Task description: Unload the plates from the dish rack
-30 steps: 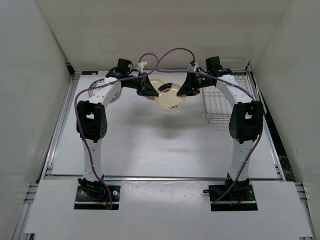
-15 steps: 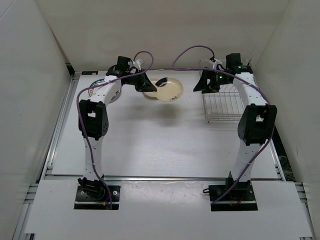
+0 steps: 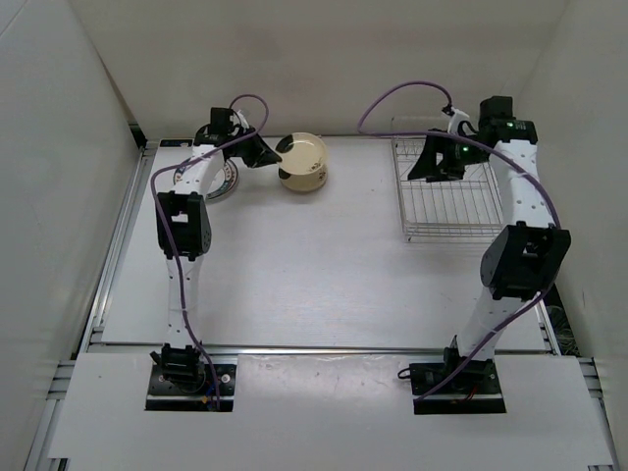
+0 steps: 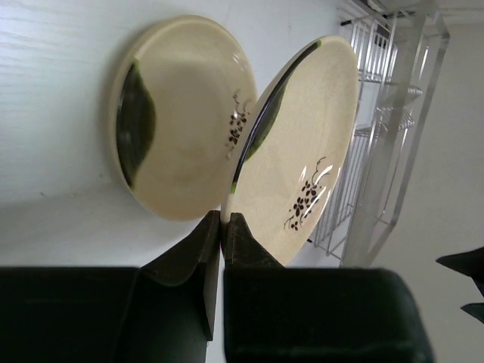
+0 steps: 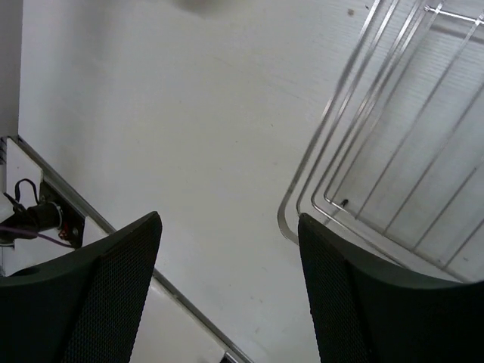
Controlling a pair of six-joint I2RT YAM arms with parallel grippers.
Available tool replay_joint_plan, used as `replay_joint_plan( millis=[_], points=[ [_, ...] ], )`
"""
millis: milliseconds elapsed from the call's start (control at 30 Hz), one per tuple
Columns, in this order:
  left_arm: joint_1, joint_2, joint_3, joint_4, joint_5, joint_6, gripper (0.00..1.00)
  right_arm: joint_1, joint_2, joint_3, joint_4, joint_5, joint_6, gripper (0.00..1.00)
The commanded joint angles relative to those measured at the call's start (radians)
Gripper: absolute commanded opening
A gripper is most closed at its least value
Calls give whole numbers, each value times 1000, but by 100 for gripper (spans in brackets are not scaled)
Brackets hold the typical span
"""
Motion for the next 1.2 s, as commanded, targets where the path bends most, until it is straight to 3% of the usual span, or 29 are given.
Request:
replay_joint_plan(
  millis=[0, 533, 667, 700, 800, 967, 1167],
  points=[
    [-3, 13, 53, 40, -6, -12, 10, -40, -15, 29, -127, -21, -46, 76],
    [-3, 99, 45, 63, 17, 5, 12, -40, -38, 11, -98, 62, -50, 79],
    [-3, 79, 36, 63, 8, 25, 37, -40, -38, 0, -98, 62, -50, 79],
    [-3, 79, 36, 63, 8, 34, 53, -40, -38, -11, -89, 62, -50, 79],
    [-3, 69, 27, 63, 8, 34, 64, -40, -47, -20, -89, 51, -50, 79],
    [-3, 20, 8, 63, 8, 53, 73, -31, -47, -20, -79, 39, -40, 79],
    [-3, -20, -15, 63, 8, 83, 78, -31, -29, -11, -70, 20, -31, 79]
  ],
)
